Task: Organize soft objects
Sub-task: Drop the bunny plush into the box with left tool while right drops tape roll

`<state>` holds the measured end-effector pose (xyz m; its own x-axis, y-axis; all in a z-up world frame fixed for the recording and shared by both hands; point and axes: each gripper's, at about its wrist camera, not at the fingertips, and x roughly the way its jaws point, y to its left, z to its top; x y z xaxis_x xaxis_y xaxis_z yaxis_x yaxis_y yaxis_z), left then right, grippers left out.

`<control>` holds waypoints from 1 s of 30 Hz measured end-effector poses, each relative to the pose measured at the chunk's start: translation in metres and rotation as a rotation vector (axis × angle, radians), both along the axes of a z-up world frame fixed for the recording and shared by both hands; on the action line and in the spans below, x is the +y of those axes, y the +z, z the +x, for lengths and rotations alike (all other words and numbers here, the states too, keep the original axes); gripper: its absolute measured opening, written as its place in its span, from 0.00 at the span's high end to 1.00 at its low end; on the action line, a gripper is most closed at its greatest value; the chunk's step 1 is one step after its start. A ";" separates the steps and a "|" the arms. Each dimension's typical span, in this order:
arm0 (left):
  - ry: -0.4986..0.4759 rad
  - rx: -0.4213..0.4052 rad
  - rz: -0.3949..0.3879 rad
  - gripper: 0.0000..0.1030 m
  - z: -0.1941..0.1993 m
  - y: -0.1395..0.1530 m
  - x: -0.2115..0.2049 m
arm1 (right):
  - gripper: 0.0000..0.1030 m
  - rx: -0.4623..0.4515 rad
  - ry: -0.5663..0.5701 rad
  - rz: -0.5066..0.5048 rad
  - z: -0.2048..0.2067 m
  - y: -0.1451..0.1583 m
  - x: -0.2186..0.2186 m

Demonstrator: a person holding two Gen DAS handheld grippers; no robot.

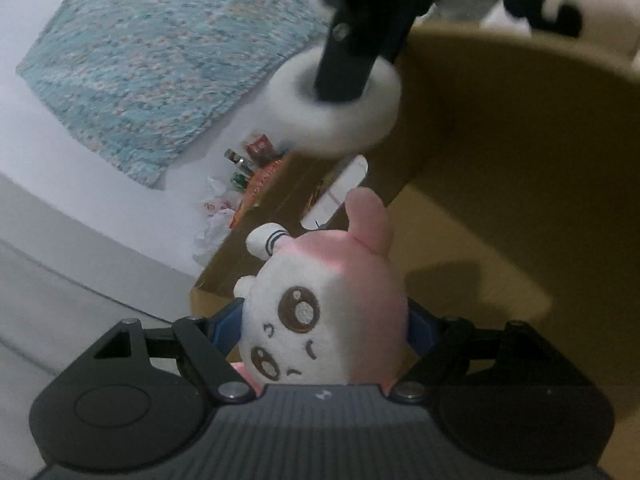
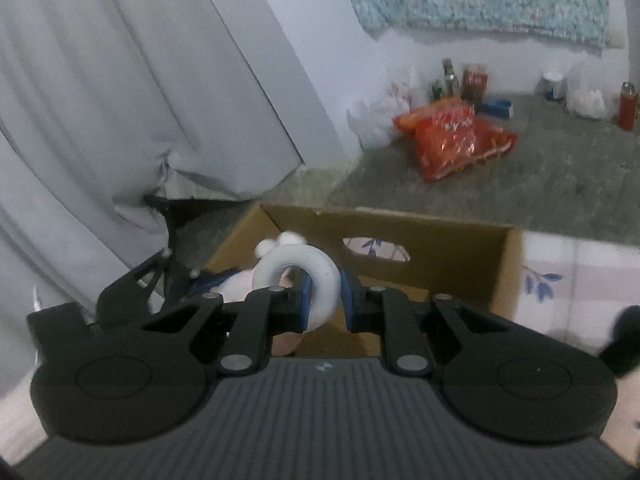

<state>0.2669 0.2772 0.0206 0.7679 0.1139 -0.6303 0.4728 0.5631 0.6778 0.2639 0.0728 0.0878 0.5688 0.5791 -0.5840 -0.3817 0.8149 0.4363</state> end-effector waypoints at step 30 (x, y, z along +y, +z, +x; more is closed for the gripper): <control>0.052 0.061 -0.083 0.58 0.027 -0.010 0.017 | 0.85 0.154 -0.091 -0.164 0.069 -0.089 0.035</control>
